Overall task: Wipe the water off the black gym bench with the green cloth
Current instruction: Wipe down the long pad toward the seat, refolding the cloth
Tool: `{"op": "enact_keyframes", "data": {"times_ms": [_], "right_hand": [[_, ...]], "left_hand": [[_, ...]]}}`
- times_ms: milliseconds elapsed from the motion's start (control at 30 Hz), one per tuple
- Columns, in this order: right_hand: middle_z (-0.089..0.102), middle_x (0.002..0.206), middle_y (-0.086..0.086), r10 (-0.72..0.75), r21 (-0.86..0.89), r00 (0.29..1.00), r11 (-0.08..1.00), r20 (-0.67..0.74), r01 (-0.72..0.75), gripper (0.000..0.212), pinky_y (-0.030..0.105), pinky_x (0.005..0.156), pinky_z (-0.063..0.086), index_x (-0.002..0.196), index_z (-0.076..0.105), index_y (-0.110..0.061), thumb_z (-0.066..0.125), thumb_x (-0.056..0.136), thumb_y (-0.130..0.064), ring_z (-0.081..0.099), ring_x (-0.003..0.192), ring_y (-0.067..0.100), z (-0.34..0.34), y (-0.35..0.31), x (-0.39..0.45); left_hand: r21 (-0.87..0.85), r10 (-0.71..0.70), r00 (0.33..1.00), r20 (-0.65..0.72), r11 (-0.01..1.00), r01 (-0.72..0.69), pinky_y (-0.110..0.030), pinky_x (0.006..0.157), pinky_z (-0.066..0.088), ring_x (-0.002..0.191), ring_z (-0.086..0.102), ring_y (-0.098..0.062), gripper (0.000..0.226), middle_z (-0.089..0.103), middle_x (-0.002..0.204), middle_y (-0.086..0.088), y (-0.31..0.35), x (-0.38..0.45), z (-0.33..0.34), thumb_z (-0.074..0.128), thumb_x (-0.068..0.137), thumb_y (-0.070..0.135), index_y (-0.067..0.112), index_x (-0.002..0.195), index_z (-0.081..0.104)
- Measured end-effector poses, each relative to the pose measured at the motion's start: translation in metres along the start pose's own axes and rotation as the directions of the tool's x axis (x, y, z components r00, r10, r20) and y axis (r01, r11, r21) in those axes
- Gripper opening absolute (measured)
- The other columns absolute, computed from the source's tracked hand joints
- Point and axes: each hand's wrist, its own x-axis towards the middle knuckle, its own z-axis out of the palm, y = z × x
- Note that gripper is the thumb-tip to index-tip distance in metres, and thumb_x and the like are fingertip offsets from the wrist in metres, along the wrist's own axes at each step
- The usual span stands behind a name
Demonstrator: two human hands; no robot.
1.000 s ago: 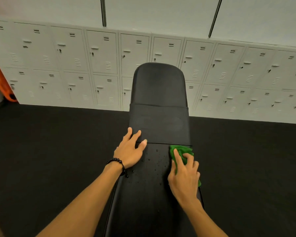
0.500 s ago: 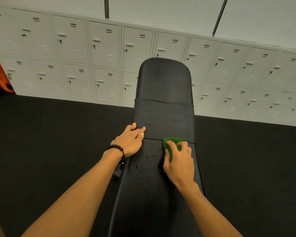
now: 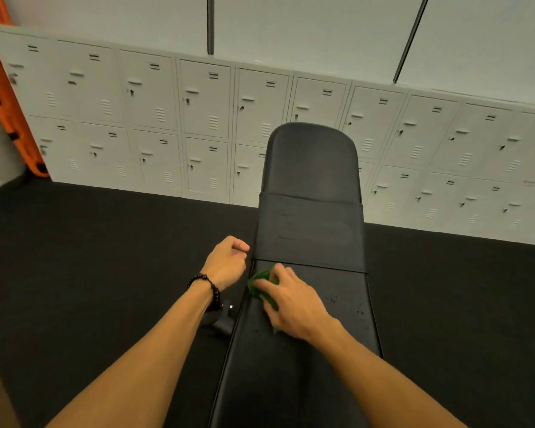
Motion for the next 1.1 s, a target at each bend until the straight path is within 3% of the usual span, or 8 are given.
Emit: {"op": "enact_keyframes", "data": {"times_ms": [133,267,400,667,800,867,1000,1100], "right_hand": [[0.042,0.115,0.006,0.139,-0.024,0.989,0.990,-0.057,-0.140,0.038,0.041,0.069,0.050,0.137,0.051,-0.030,0.052,0.099,-0.031,0.047,0.104,0.029,-0.008,0.003,0.026],[0.037,0.131,0.010,-0.145,-0.166,0.975,0.971,0.171,0.173,0.046,0.047,0.082,0.048,0.141,0.048,-0.032,0.053,0.096,-0.030,0.040,0.115,0.031,-0.005,-0.006,0.033],[0.036,0.129,0.011,0.089,-0.202,0.996,0.976,0.025,-0.082,0.042,0.047,0.075,0.051,0.138,0.046,-0.027,0.052,0.097,-0.031,0.045,0.109,0.034,-0.009,-0.010,0.045],[0.051,0.124,0.004,-0.519,-0.186,0.794,0.787,0.316,0.588,0.059,0.037,0.069,0.043,0.139,0.049,-0.042,0.064,0.083,-0.029,0.039,0.094,0.024,0.009,-0.011,-0.009],[0.046,0.145,0.000,-0.097,-0.276,0.995,0.957,-0.025,0.086,0.062,0.041,0.073,0.041,0.142,0.047,-0.043,0.058,0.085,-0.022,0.043,0.099,0.031,0.000,0.016,0.010],[0.046,0.145,0.002,0.089,-0.182,0.989,0.977,-0.121,-0.111,0.048,0.042,0.073,0.043,0.140,0.049,-0.039,0.054,0.093,-0.031,0.042,0.099,0.032,0.004,0.004,0.010],[0.048,0.139,0.003,-0.378,-0.197,0.914,0.895,0.147,0.401,0.044,0.039,0.070,0.042,0.139,0.050,-0.036,0.046,0.095,-0.035,0.044,0.094,0.028,0.015,0.000,-0.017],[0.051,0.137,0.000,-0.145,-0.211,0.988,0.969,-0.044,0.133,0.053,0.040,0.067,0.041,0.139,0.052,-0.037,0.051,0.087,-0.025,0.044,0.091,0.029,0.013,0.022,-0.017]], "left_hand": [[0.035,-0.039,0.999,0.032,0.999,0.038,-0.029,0.069,0.047,0.099,0.065,-0.022,0.021,0.062,0.100,0.002,-0.009,-0.004,-0.006,0.049,0.094,0.008,0.027,0.094,0.058],[0.079,-0.050,0.998,0.048,0.996,0.046,-0.036,0.086,0.053,0.100,0.064,-0.021,0.020,0.065,0.106,-0.003,-0.018,-0.009,-0.011,0.052,0.093,0.008,0.027,0.092,0.059],[0.073,-0.070,0.995,0.064,0.995,0.065,-0.040,0.089,0.051,0.101,0.064,-0.023,0.011,0.065,0.108,-0.003,-0.022,-0.014,-0.015,0.051,0.096,0.022,0.029,0.092,0.058],[-0.133,-0.176,0.936,0.306,0.965,0.225,-0.050,0.104,0.044,0.128,0.049,-0.023,0.062,0.046,0.146,0.002,-0.020,-0.046,-0.001,0.026,0.094,0.072,0.035,0.140,0.047],[-0.407,-0.240,0.880,0.409,0.815,0.411,-0.052,0.092,0.047,0.117,0.052,-0.026,0.078,0.051,0.137,-0.003,-0.018,-0.058,0.002,0.015,0.085,0.083,0.042,0.149,0.034],[-0.405,-0.251,0.882,0.398,0.815,0.415,-0.040,0.074,0.046,0.101,0.053,-0.021,0.081,0.052,0.131,-0.003,-0.011,-0.060,0.003,0.013,0.085,0.083,0.039,0.147,0.038],[-0.419,-0.237,0.892,0.386,0.816,0.398,-0.040,0.087,0.039,0.131,0.045,-0.022,0.082,0.045,0.148,0.000,-0.004,-0.060,0.013,0.011,0.090,0.076,0.026,0.152,0.030],[-0.360,-0.171,0.908,0.384,0.877,0.317,-0.034,0.104,0.045,0.120,0.056,-0.010,0.082,0.059,0.133,0.003,-0.003,-0.059,0.023,0.019,0.087,0.081,0.025,0.138,0.052]]}}
